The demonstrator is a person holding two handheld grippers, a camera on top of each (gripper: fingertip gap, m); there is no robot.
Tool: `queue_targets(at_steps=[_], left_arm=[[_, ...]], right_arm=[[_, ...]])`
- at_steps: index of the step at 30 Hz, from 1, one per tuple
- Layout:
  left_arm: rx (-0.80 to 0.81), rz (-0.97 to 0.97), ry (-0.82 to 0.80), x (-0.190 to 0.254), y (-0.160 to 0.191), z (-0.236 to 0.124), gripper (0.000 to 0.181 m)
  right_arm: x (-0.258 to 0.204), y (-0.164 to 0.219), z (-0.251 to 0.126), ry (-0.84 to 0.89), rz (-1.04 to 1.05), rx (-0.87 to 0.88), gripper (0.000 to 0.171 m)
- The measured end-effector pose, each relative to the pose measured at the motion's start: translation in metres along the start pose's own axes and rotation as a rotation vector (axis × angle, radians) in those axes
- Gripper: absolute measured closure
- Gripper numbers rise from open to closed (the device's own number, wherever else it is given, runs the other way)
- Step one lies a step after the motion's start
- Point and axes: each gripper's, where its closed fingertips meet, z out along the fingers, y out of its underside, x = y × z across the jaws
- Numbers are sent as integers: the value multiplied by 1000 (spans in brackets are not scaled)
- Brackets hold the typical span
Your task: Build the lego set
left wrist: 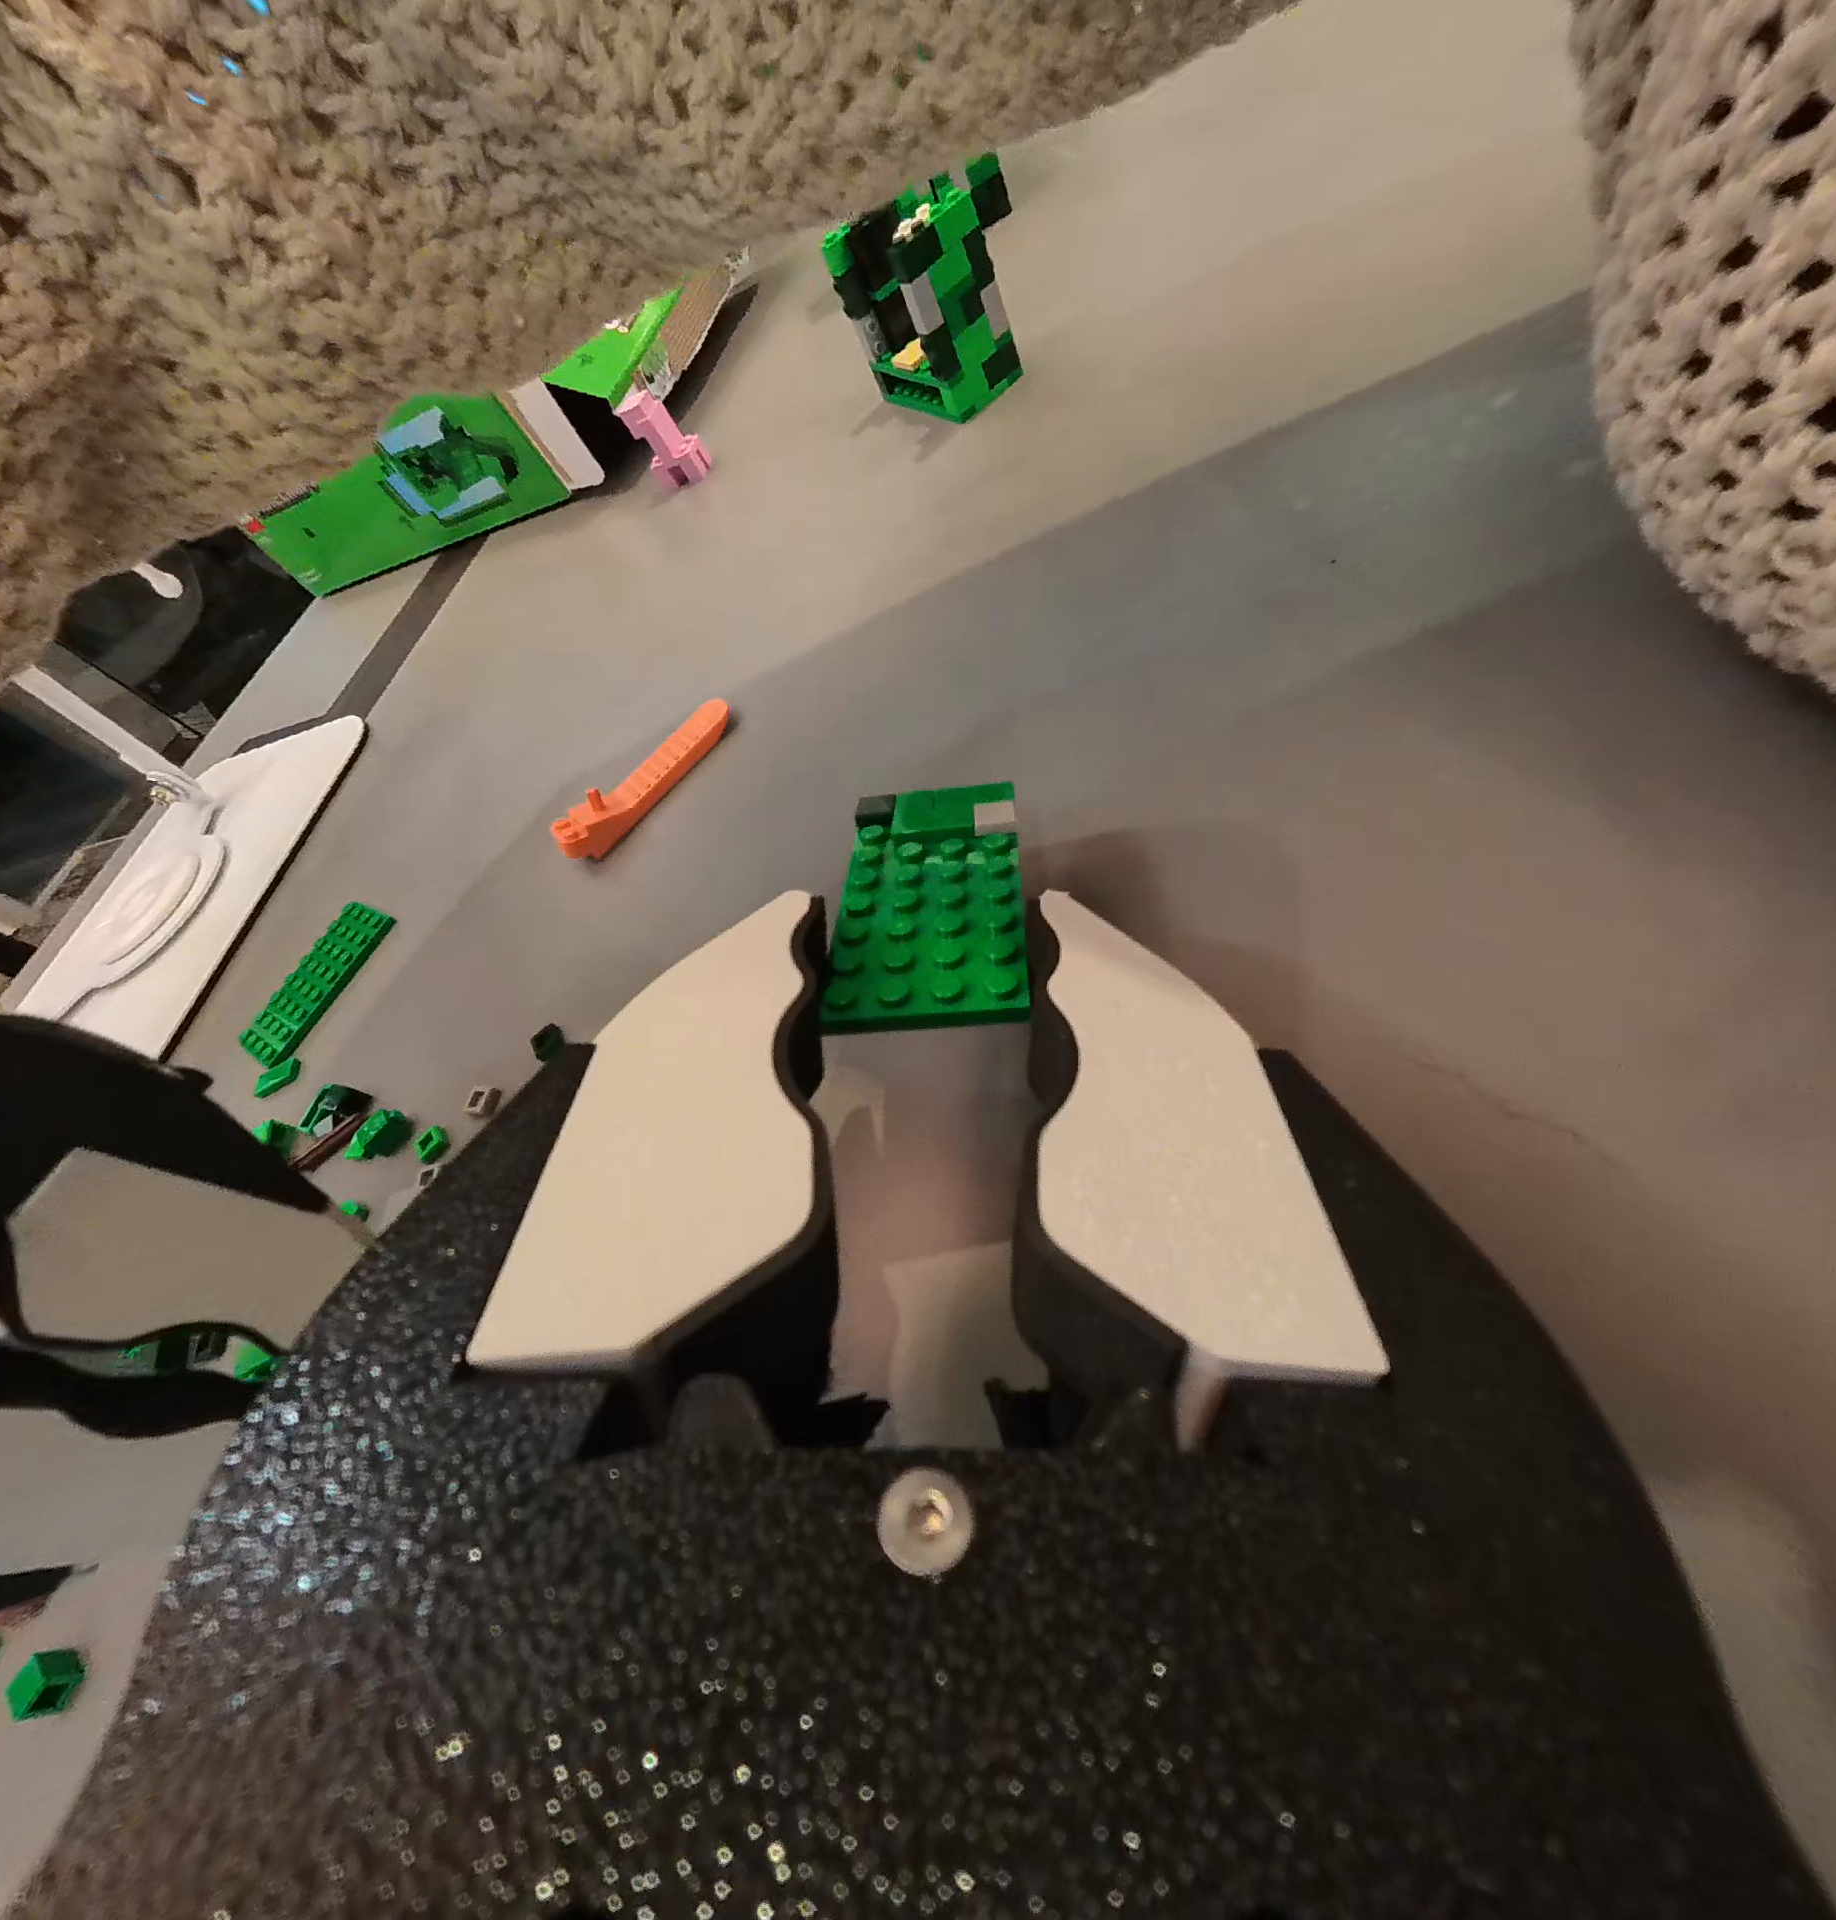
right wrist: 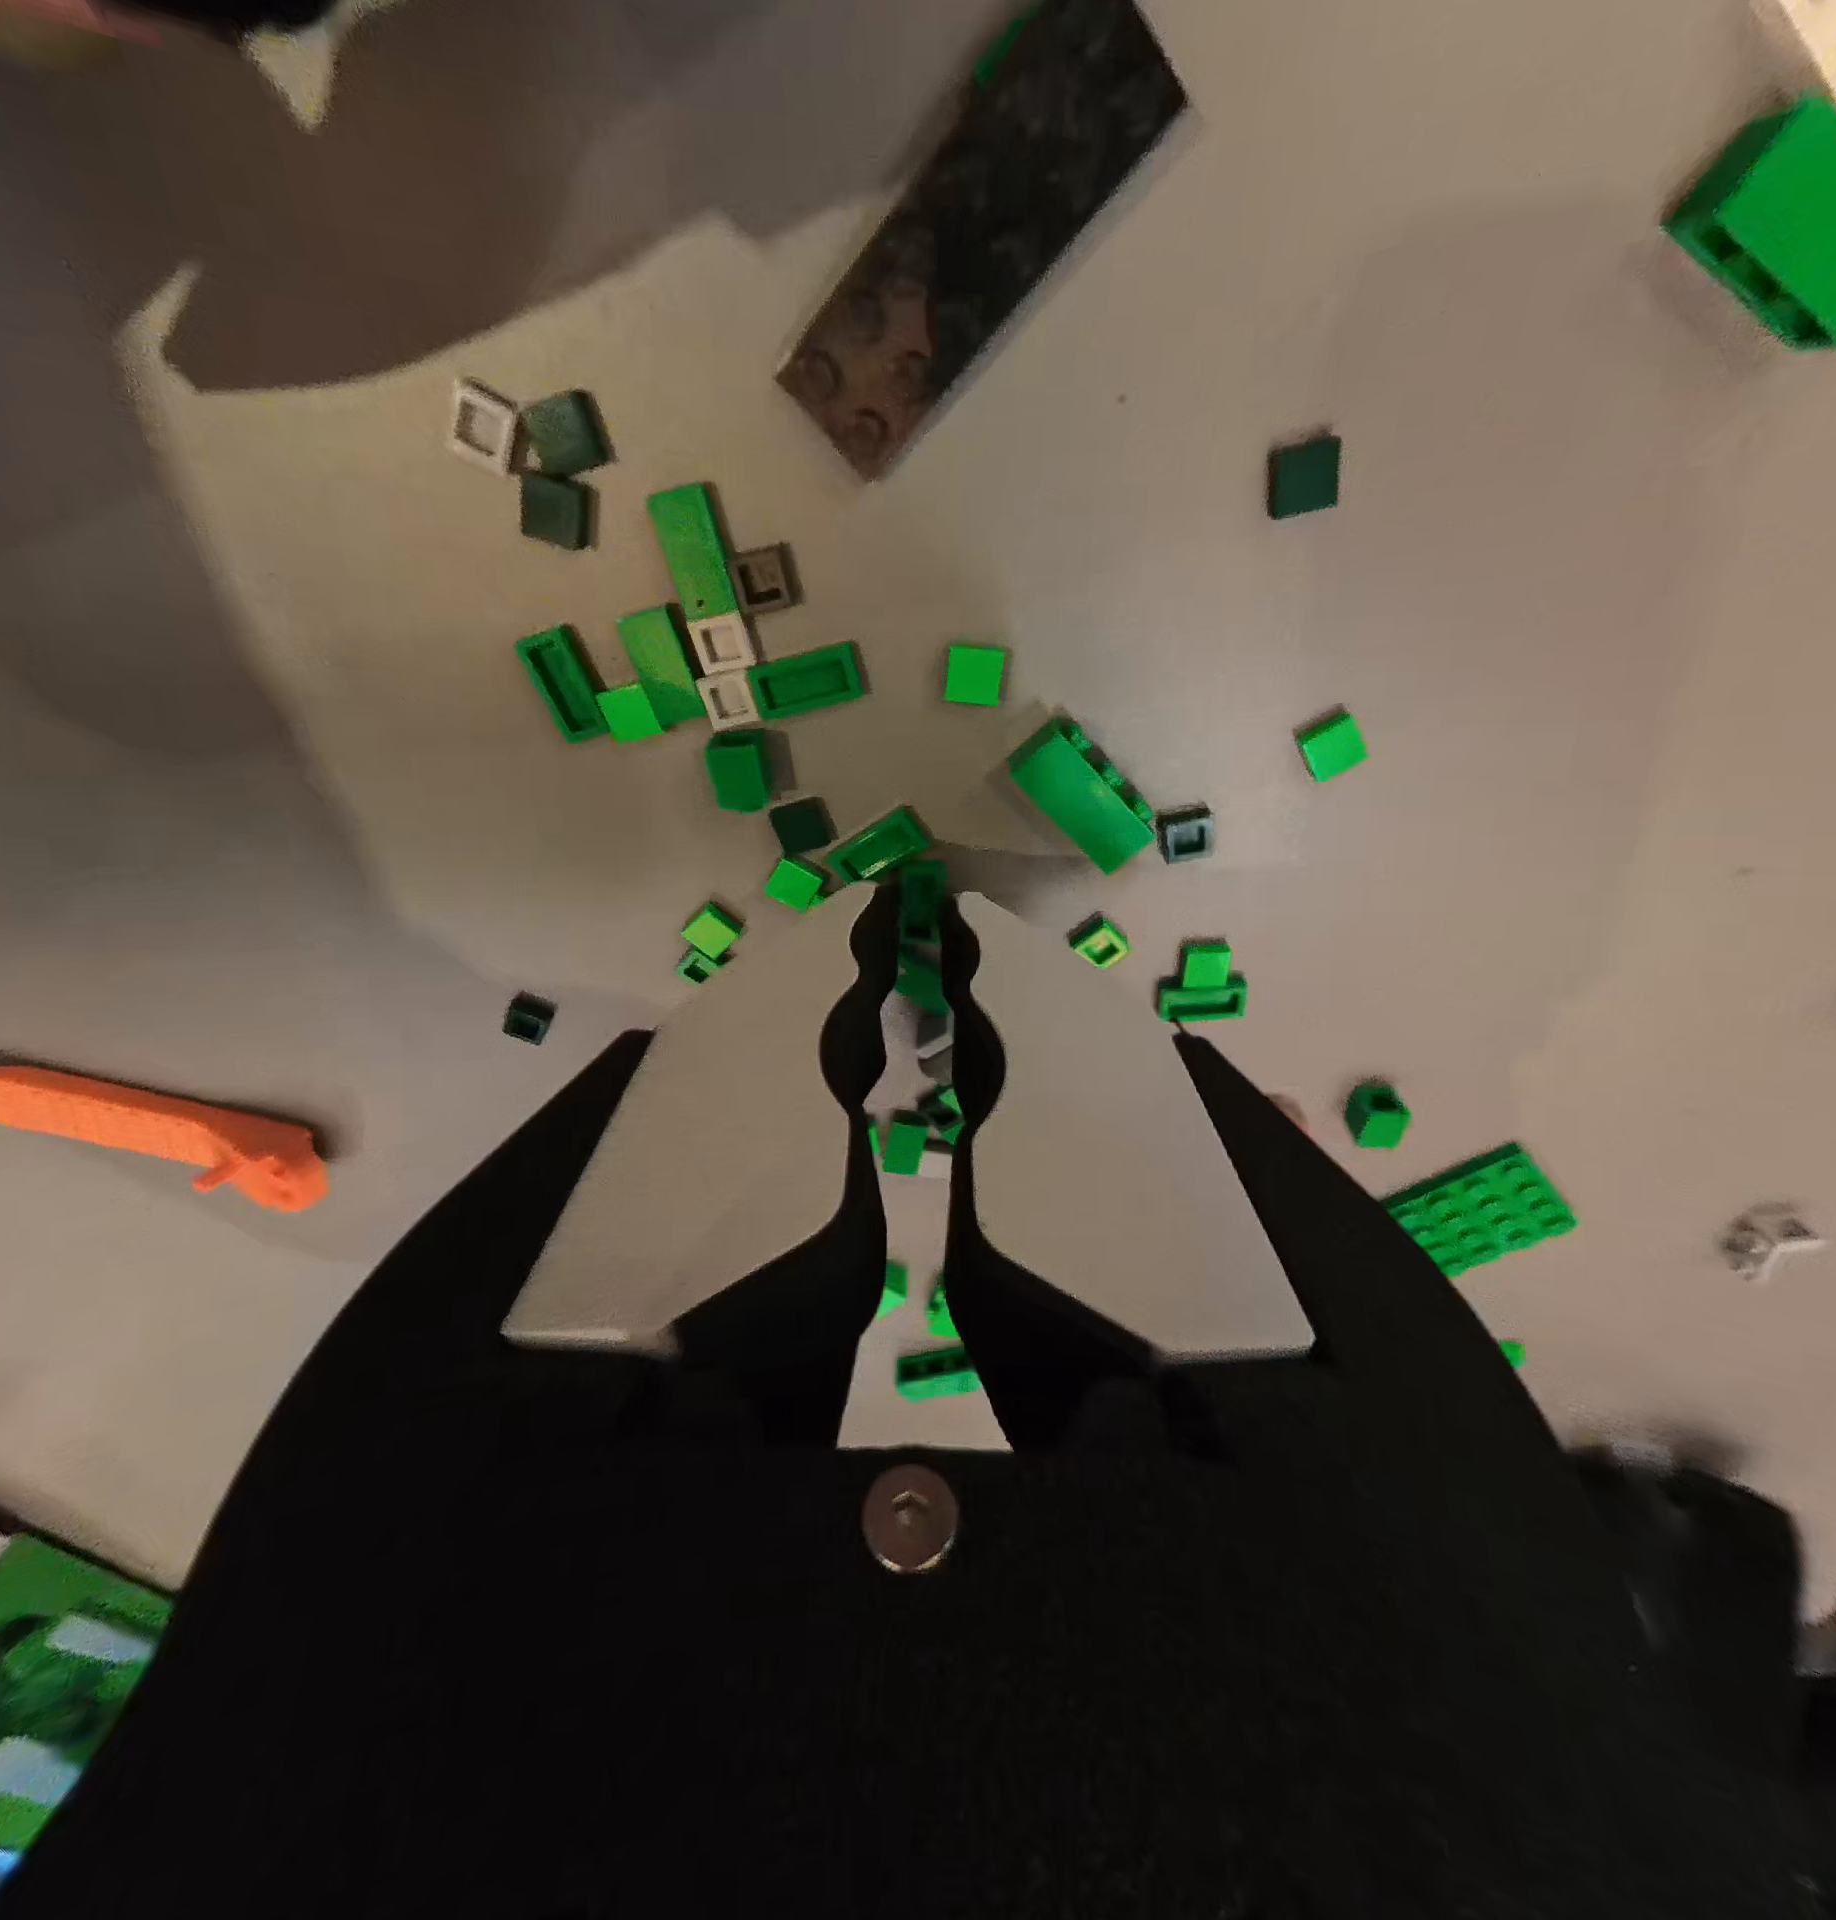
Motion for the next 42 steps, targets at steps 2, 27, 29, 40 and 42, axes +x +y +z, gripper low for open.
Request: queue_targets(at_steps=[2,27,29,40,42], left_arm=[[3,-6,-7,-1,0,0,146],[-88,1,-34,-5,12,2,146],[-91,6,-33,-5,13,2,145],[-106,2,-36,-10,18,-1,145],[-113,13,-31,-8,19,0,145]], right_arm=[[-1,2,-3,-6,113,11,164],[-176,-81,-25,477,1211,531,145],[-175,-89,-19,490,1225,576,148],[-162,-107,-4,510,1411,481,155],[-162,-106,-1,493,1410,444,159]])
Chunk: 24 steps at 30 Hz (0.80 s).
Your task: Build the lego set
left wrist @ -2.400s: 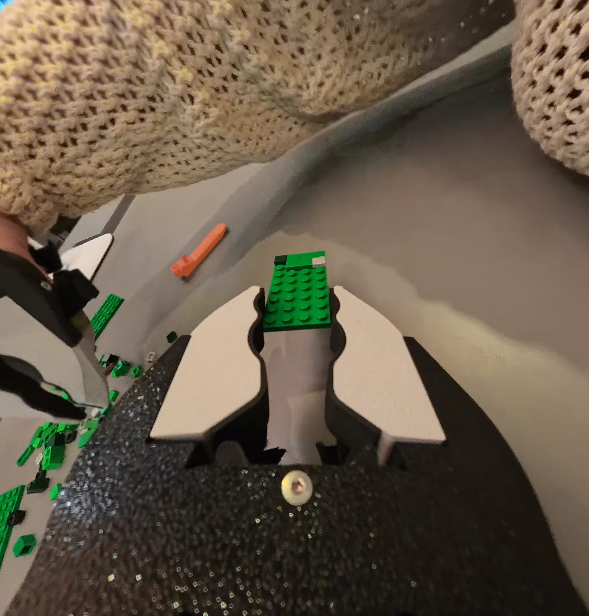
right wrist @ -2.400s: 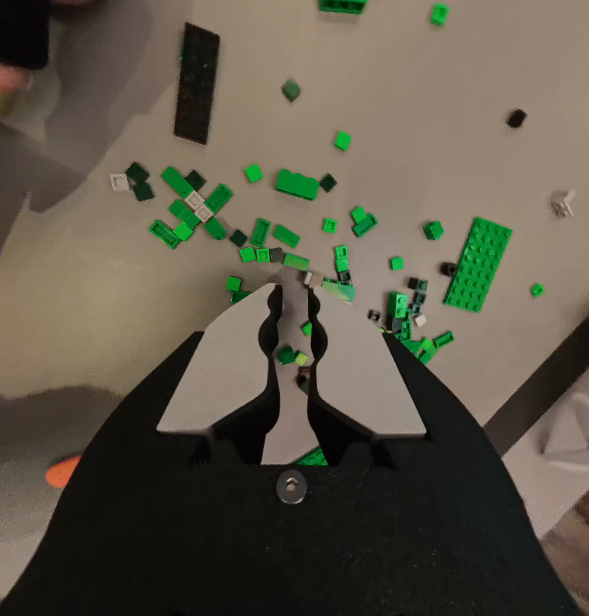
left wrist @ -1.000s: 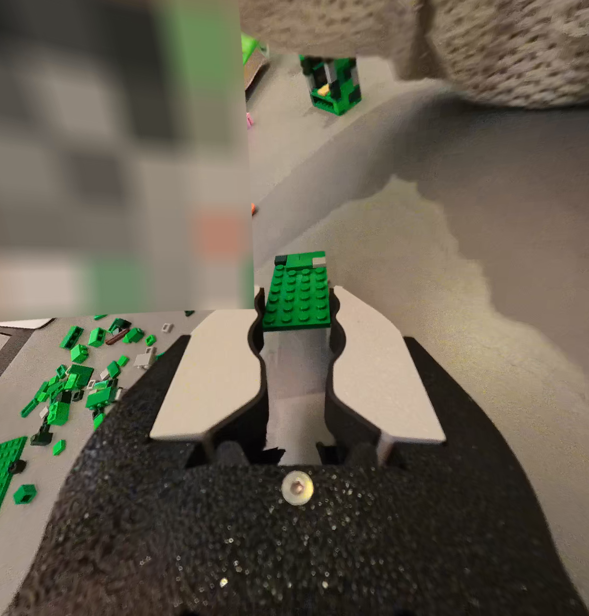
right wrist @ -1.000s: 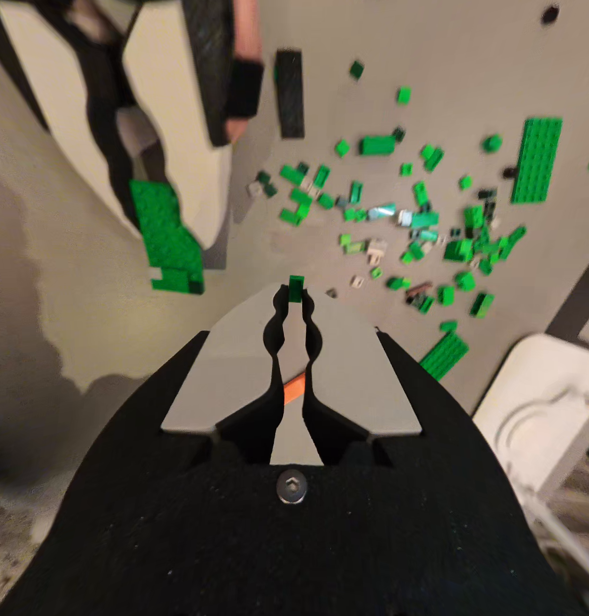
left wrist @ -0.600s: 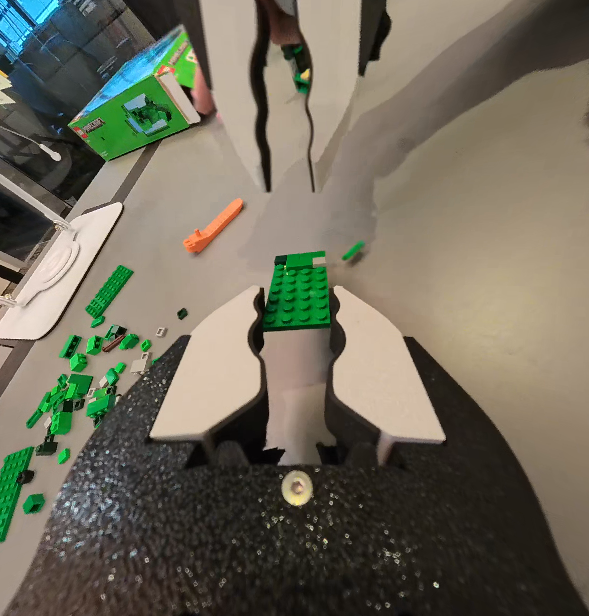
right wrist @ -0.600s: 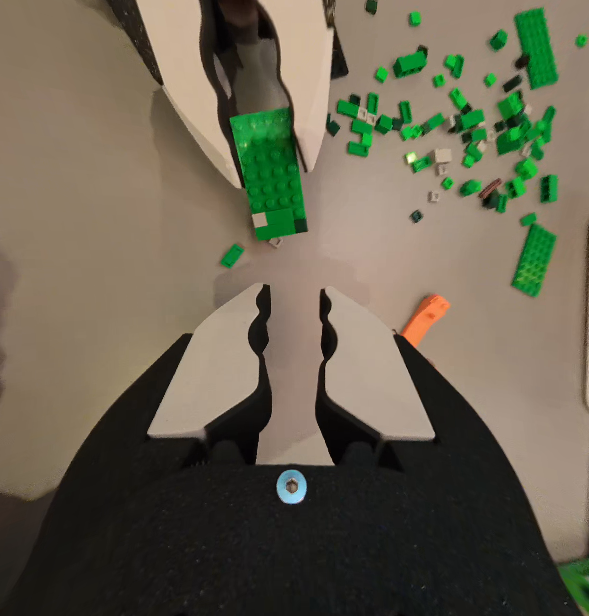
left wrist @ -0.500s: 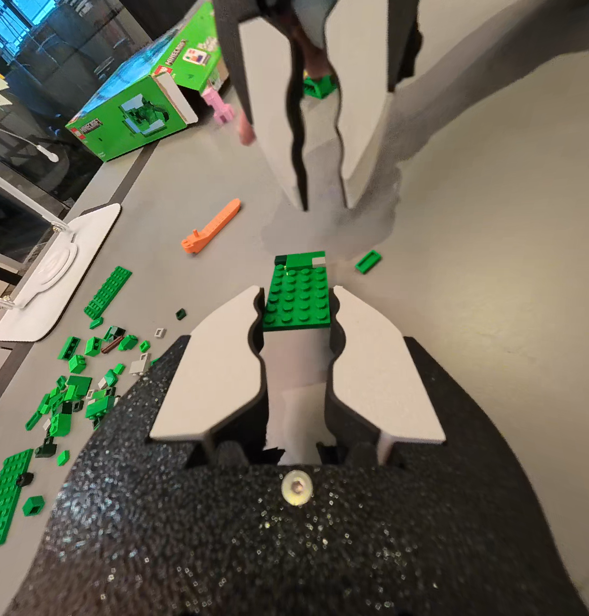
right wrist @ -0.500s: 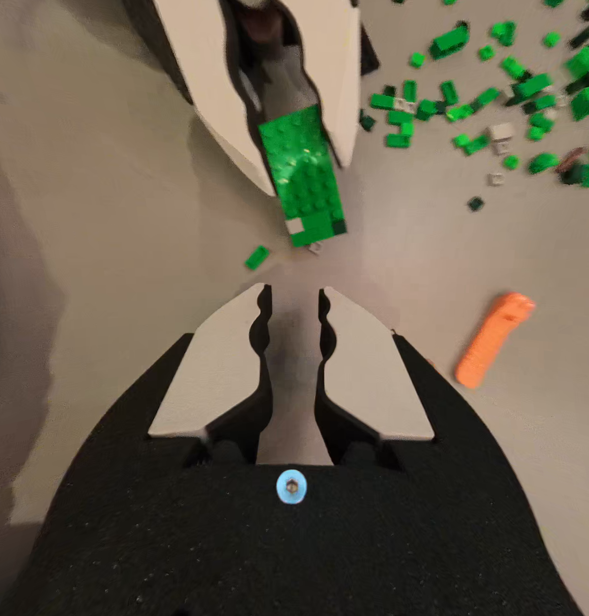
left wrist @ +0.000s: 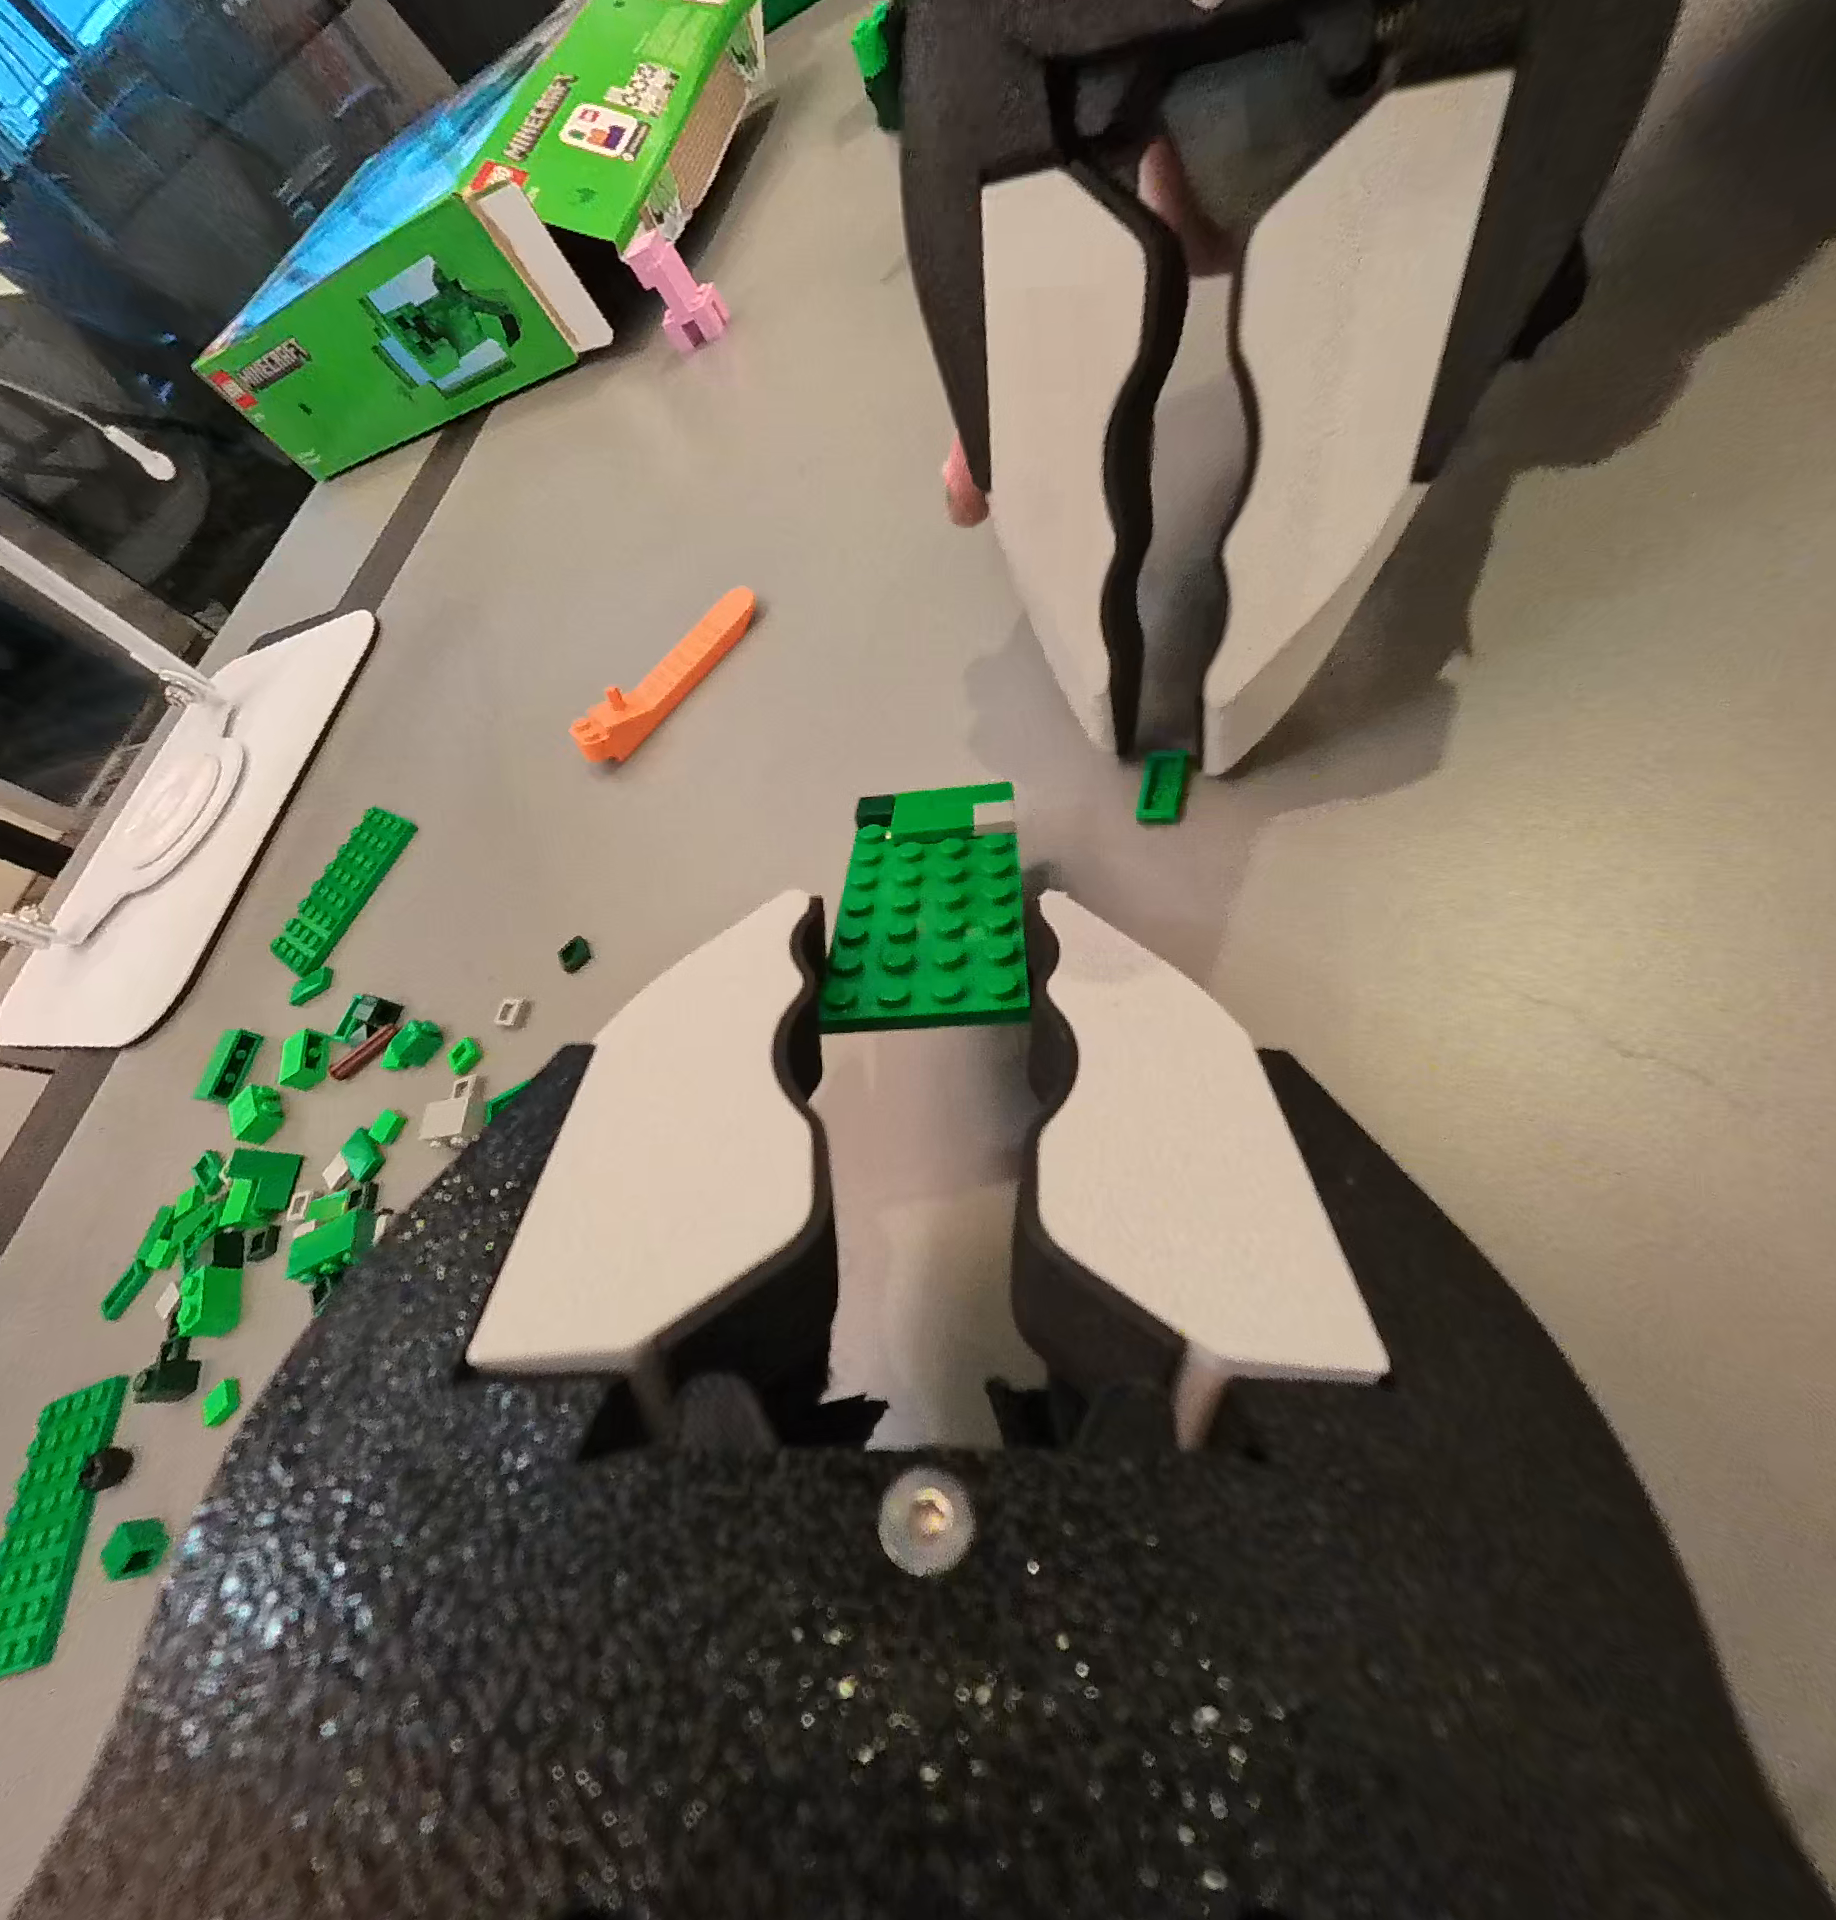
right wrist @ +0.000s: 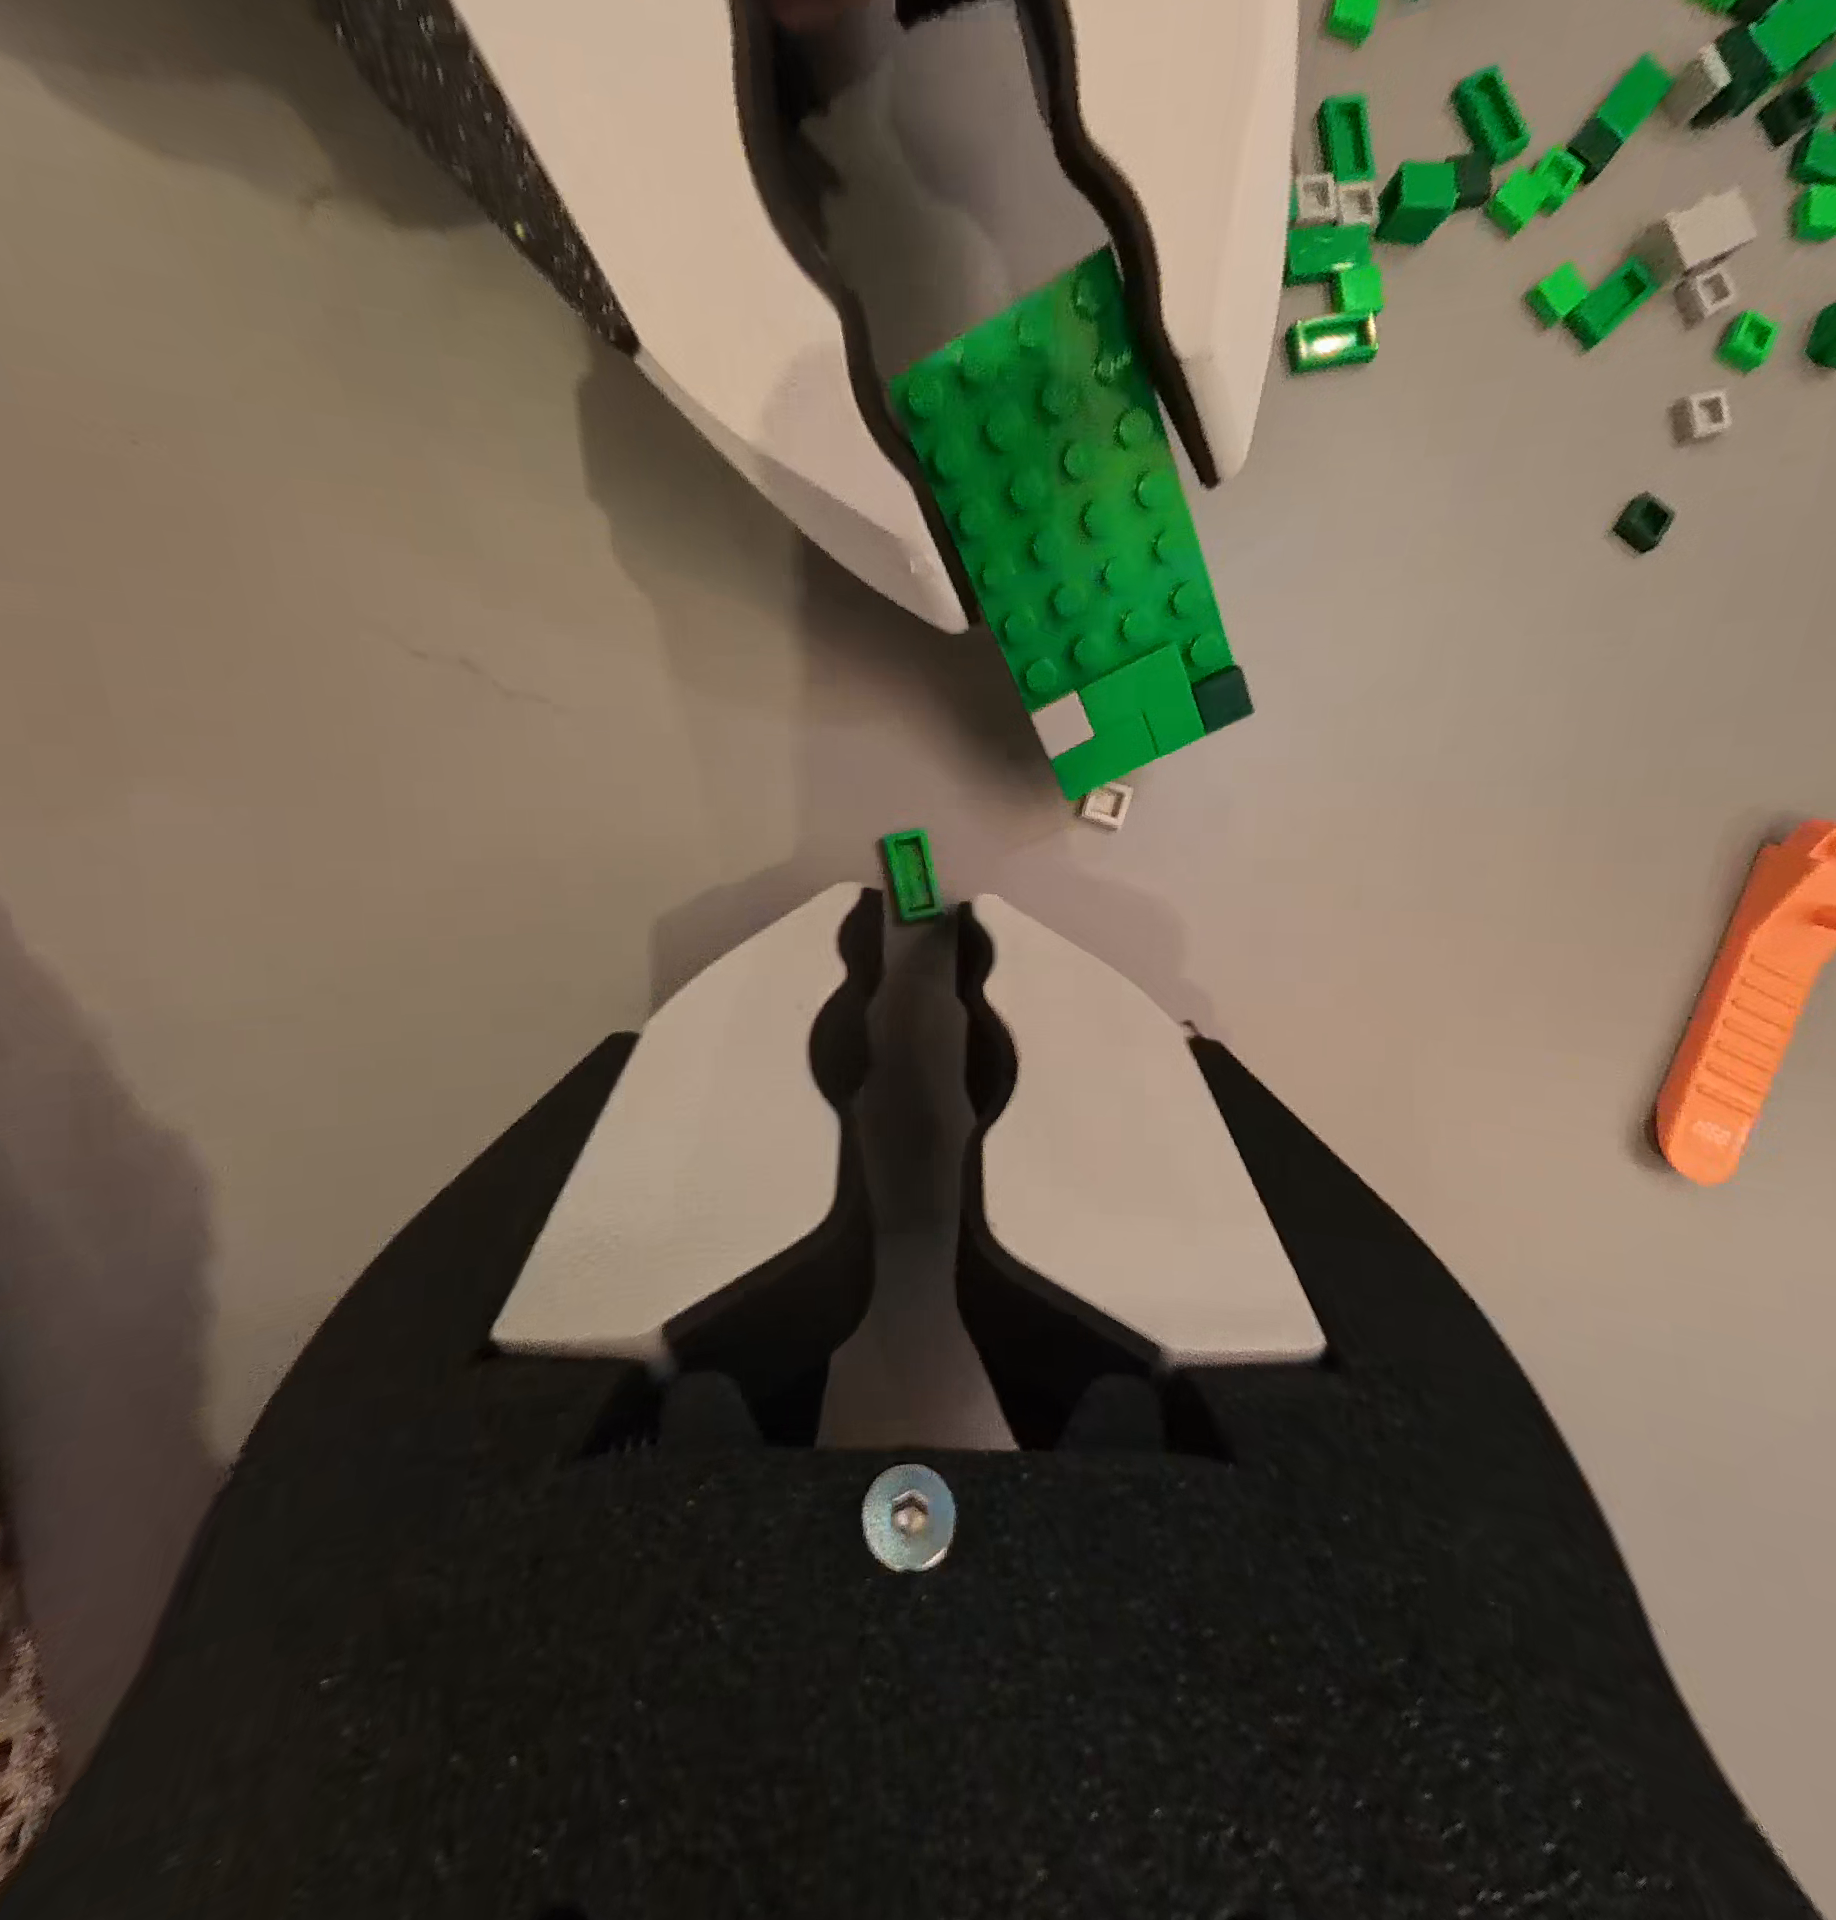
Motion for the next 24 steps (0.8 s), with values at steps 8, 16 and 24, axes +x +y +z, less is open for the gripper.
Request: queue_targets(at_steps=[8,16,24], left_arm=[[1,1,2,0,0,0,145],[-2,6,6,1,0,0,145],[-5,11,6,1,1,1,145]], right_arm=[[28,26,-41,-26,-201,-344,164],[38,85,-71,-177,-285,-1067,171],[40,69,-53,-157,-239,-871,170]])
